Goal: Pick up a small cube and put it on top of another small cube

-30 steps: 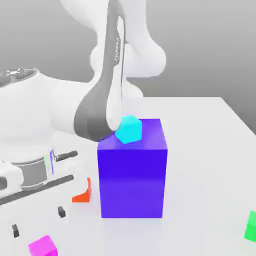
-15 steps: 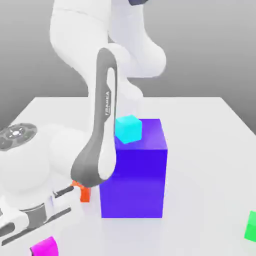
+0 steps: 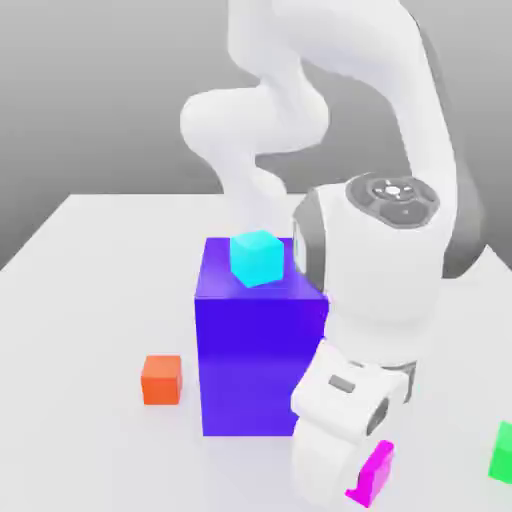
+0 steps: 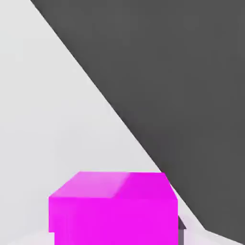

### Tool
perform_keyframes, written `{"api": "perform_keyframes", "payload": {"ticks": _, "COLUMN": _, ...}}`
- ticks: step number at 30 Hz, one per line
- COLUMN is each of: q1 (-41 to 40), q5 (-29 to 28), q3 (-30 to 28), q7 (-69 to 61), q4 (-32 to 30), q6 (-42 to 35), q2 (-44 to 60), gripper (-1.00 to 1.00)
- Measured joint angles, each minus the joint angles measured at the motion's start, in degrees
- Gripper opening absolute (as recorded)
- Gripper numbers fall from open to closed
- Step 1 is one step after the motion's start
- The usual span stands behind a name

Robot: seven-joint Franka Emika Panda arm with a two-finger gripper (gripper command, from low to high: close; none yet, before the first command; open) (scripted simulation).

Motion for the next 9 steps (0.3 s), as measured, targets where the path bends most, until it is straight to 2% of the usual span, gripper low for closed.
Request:
{"api": "perform_keyframes", "payload": {"ticks": 3, "q1": 6.0, "q5": -2.1, "q3": 2.8, "q7": 6.4, "q4": 0.1, "q6": 0.1, "q2": -0.1, "gripper": -1.00}}
{"api": "perform_keyframes", "payload": {"ticks": 5, "q1": 10.4, "q5": -3.5, "q3": 3.8, "q7": 10.3, "q4": 1.4, "q6": 2.9, "q2": 3.8, "gripper": -1.00}}
{"api": "perform_keyframes", "payload": {"ticks": 6, "q1": 11.6, "q5": -4.0, "q3": 3.9, "q7": 11.3, "q4": 1.8, "q6": 4.6, "q2": 5.9, "gripper": 1.00}}
{"api": "perform_keyframes", "payload": {"ticks": 9, "q1": 11.6, "q5": -4.0, "q3": 3.9, "q7": 11.3, "q4": 1.8, "q6": 4.6, "q2": 5.9, "gripper": 1.00}}
